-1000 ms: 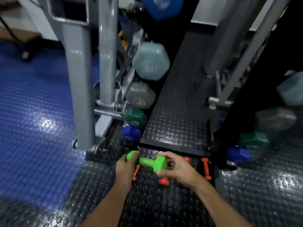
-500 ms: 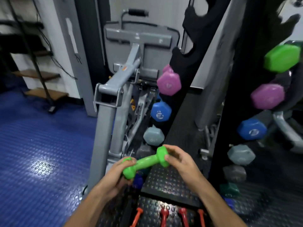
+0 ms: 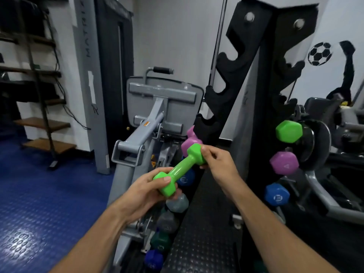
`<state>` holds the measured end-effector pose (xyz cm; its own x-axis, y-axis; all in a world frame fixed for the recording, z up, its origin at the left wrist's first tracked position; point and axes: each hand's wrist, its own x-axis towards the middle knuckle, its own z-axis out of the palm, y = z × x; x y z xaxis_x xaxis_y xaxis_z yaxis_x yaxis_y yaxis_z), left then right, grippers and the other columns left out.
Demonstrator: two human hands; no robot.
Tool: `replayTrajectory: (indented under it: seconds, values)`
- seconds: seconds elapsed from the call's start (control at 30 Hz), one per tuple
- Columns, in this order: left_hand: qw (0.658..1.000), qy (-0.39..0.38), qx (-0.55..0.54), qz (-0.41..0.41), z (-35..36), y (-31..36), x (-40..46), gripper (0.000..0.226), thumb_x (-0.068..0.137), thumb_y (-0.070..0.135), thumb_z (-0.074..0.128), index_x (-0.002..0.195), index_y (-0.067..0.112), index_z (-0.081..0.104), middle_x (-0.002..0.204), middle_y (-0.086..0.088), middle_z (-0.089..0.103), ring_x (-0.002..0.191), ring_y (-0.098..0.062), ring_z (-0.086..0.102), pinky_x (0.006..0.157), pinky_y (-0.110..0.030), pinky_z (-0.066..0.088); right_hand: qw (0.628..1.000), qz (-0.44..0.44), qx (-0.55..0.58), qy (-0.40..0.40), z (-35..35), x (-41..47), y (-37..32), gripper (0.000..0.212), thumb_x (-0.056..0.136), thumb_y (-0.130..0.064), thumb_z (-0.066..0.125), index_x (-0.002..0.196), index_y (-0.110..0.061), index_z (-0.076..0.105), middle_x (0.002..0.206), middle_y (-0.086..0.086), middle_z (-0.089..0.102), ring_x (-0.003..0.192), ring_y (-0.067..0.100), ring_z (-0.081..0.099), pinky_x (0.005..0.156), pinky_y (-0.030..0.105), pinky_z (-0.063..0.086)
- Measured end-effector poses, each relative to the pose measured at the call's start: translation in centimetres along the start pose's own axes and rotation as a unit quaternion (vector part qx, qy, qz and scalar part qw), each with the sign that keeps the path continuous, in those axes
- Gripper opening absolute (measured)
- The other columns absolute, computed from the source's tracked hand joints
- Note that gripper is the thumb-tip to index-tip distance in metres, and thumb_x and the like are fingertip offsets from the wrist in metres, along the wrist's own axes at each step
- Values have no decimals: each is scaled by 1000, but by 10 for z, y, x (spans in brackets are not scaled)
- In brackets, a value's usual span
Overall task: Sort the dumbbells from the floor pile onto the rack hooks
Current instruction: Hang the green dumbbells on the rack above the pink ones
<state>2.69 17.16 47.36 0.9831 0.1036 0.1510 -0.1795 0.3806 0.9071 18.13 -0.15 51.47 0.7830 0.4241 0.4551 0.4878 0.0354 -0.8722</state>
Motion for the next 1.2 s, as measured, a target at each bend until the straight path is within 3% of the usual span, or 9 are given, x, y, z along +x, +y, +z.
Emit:
replayTrajectory:
  seconds: [0.07,0.17,0.3,0.43,0.53,0.7,0.87,1.07,1.2]
  values:
    - [999,7,-29,33,9,9,5,63,79,18,80,132,-6,57,113,-28,62,97,-40,63,85,-43,57,999,-21,-31,20,-3,9,-14,20,104,-27,61,97,-36,78,84,-14,76,81,6,68,64,23,57]
    - [996,9,-51,67,20,23,9,72,73,23,81,132,-10,56,114,-27,62,94,-35,63,84,-42,57,989,-69,-104,74,-11,18,-33,17,97,-36,70,103,-25,81,89,-11,77,81,3,69,75,20,55]
    - [994,26,-45,95,35,42,14,64,79,22,75,132,-9,56,108,-25,64,93,-33,65,80,-41,58,962,-89,-164,198,-29,27,-51,53,83,-46,83,124,-17,69,113,-6,65,94,10,65,84,27,54]
    - [989,80,-41,119,49,62,28,64,81,21,76,134,-9,54,103,-22,65,86,-27,68,70,-35,58,962,-79,-211,152,-49,43,-50,118,74,-38,92,164,-26,17,157,2,38,132,19,52,110,41,47]
    - [981,133,-19,136,56,73,42,51,89,16,70,130,-11,55,95,-19,64,79,-26,66,67,-37,53,960,-85,-259,66,-56,55,-49,141,73,-24,94,160,-48,-15,171,-5,16,148,26,41,119,52,40]
    - [973,189,25,132,64,82,71,39,93,15,68,124,-7,58,87,-14,65,77,-27,62,63,-35,49,958,-73,-276,23,-51,64,-50,140,82,-13,87,148,-63,-27,155,11,51,125,31,64,113,49,46]
    - [967,201,83,134,87,91,97,10,96,15,67,94,7,60,74,-6,64,60,-15,62,54,-29,51,955,-77,-280,60,-45,62,-43,131,90,-12,79,147,-65,-27,138,19,64,94,32,70,103,53,54]
    - [944,213,207,146,103,101,136,26,91,32,74,96,9,64,87,-11,63,80,-25,60,75,-42,54,958,-74,-271,55,-45,65,-38,128,92,-14,76,147,-63,-29,120,18,72,89,24,66,99,53,56]
    - [897,239,352,120,106,95,147,52,84,45,74,119,13,52,108,-8,64,98,-26,65,90,-49,56,962,-61,-262,49,-45,64,-39,128,93,-13,75,146,-64,-29,120,18,72,88,24,67,97,53,57]
